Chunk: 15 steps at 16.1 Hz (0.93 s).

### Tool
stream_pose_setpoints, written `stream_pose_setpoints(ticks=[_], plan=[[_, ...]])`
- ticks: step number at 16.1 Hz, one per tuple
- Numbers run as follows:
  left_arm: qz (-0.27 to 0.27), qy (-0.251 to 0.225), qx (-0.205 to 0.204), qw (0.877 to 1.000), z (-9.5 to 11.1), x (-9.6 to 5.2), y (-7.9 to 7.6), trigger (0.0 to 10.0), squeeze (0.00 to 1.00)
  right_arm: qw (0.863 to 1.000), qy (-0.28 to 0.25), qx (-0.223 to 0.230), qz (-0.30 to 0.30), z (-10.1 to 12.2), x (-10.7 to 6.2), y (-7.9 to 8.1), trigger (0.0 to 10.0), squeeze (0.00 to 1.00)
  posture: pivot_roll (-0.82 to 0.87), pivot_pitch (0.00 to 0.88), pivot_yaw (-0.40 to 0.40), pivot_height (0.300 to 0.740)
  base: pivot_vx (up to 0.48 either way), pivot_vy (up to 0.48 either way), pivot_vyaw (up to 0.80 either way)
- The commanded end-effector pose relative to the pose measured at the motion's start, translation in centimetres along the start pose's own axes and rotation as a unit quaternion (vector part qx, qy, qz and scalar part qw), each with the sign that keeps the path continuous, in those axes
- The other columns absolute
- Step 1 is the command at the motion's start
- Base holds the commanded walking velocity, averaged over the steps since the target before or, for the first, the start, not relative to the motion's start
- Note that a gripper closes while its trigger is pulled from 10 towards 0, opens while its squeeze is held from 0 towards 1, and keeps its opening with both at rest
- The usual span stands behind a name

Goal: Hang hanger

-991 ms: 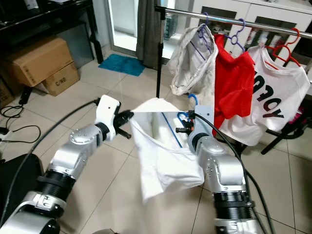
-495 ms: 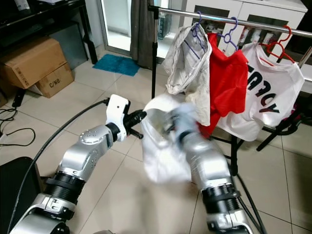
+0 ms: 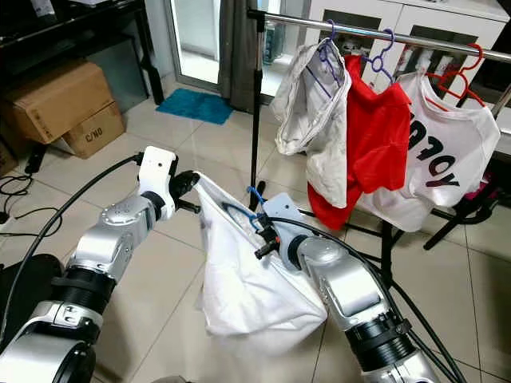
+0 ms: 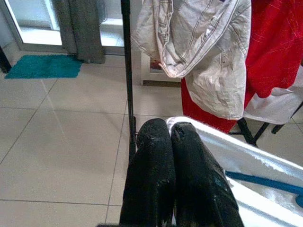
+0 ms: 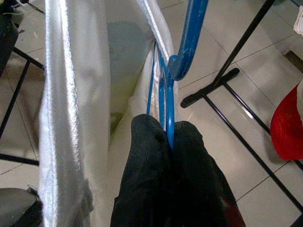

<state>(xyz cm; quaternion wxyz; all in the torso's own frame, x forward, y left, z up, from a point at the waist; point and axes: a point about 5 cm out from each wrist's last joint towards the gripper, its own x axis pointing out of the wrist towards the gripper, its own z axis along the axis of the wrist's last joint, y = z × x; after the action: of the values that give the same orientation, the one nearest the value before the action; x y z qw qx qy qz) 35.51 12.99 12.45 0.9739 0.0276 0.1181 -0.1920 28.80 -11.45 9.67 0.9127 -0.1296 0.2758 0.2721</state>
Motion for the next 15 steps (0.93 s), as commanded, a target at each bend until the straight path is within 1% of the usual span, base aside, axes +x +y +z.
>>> stream_pose_setpoints(ticks=[1, 2, 3, 4, 5, 6, 7, 9, 11, 12, 13, 14, 15], plan=[[0.017, -0.02, 0.009, 1.0, 1.3, 0.1, 0.7, 0.0, 0.0, 1.0, 0.014, 0.001, -0.008, -0.6, -0.2, -0.3, 10.0, 0.0, -0.12, 0.0, 0.004, 0.74, 0.0, 0.0, 0.0], [0.033, -0.011, 0.013, 0.999, 1.1, 0.0, 1.3, 0.0, 0.0, 1.0, 0.014, -0.003, 0.006, -0.6, -0.7, -0.5, 10.0, 0.0, -0.12, 0.0, 0.012, 0.74, 0.0, 0.0, 0.0], [0.03, 0.016, 0.03, 0.999, 0.0, -0.2, 1.4, 0.0, 0.0, 0.997, -0.035, 0.068, -0.026, 0.8, -1.9, -2.5, 10.0, 0.0, -0.13, 0.0, 0.012, 0.74, 0.0, 0.0, 0.0], [-0.015, 0.027, 0.032, 0.999, -0.5, -0.1, -0.1, 0.0, 0.0, 0.984, -0.068, 0.13, -0.103, 1.5, -2.0, -4.4, 10.0, 0.0, -0.13, 0.0, 0.012, 0.74, 0.0, 0.0, 0.0], [-0.024, 0.03, 0.031, 0.999, -0.6, 0.0, -0.4, 0.0, 0.0, 0.98, -0.074, 0.141, -0.117, 1.6, -1.9, -4.6, 10.0, 0.0, -0.13, 0.0, 0.008, 0.74, 0.0, 0.0, 0.0], [-0.058, 0.045, 0.028, 0.997, -1.3, 0.2, -1.7, 0.0, 0.0, 0.962, -0.105, 0.185, -0.174, 2.2, -1.6, -5.7, 10.0, 0.0, -0.12, 0.0, 0.007, 0.74, 0.0, 0.0, 0.0], [-0.074, 0.05, 0.028, 0.996, -1.7, 0.4, -2.4, 0.0, 0.0, 0.956, -0.112, 0.195, -0.187, 2.5, -1.3, -5.8, 10.0, 0.0, -0.12, 0.0, 0.005, 0.74, 0.0, 0.0, 0.0], [-0.089, 0.029, 0.014, 0.996, -1.2, 0.5, -3.2, 0.0, 0.0, 0.961, -0.104, 0.193, -0.17, 2.4, 0.0, -4.7, 10.0, 0.0, -0.12, 0.0, 0.0, 0.74, 0.0, 0.0, 0.0], [-0.1, 0.026, 0.007, 0.995, -1.2, 0.4, -3.5, 0.0, 0.0, 0.961, -0.097, 0.206, -0.155, 2.2, 1.4, -3.6, 10.0, 0.0, -0.11, 0.0, -0.003, 0.74, 0.0, 0.0, 0.0], [-0.104, 0.022, 0.0, 0.994, -1.1, 0.4, -3.6, 0.0, 0.0, 0.964, -0.09, 0.203, -0.147, 2.0, 1.9, -3.0, 10.0, 0.0, -0.11, 0.0, -0.004, 0.74, 0.0, 0.0, 0.0], [-0.108, 0.007, -0.014, 0.994, -0.7, 0.3, -3.8, 0.0, 0.0, 0.975, -0.066, 0.182, -0.109, 1.6, 2.6, -1.9, 10.0, 0.0, -0.11, 0.0, -0.006, 0.74, 0.0, 0.0, 0.0], [-0.105, -0.013, -0.027, 0.994, 0.0, 0.3, -3.7, 0.0, 0.0, 0.988, -0.034, 0.139, -0.062, 0.9, 2.9, -0.6, 10.0, 0.0, -0.1, 0.0, -0.011, 0.74, 0.0, 0.0, 0.0], [-0.094, -0.031, -0.032, 0.995, 0.7, 0.4, -3.3, 0.0, 0.0, 0.994, -0.014, 0.099, -0.036, 0.2, 3.0, 0.2, 10.0, 0.0, -0.1, 0.0, -0.013, 0.74, 0.0, 0.0, 0.0]])
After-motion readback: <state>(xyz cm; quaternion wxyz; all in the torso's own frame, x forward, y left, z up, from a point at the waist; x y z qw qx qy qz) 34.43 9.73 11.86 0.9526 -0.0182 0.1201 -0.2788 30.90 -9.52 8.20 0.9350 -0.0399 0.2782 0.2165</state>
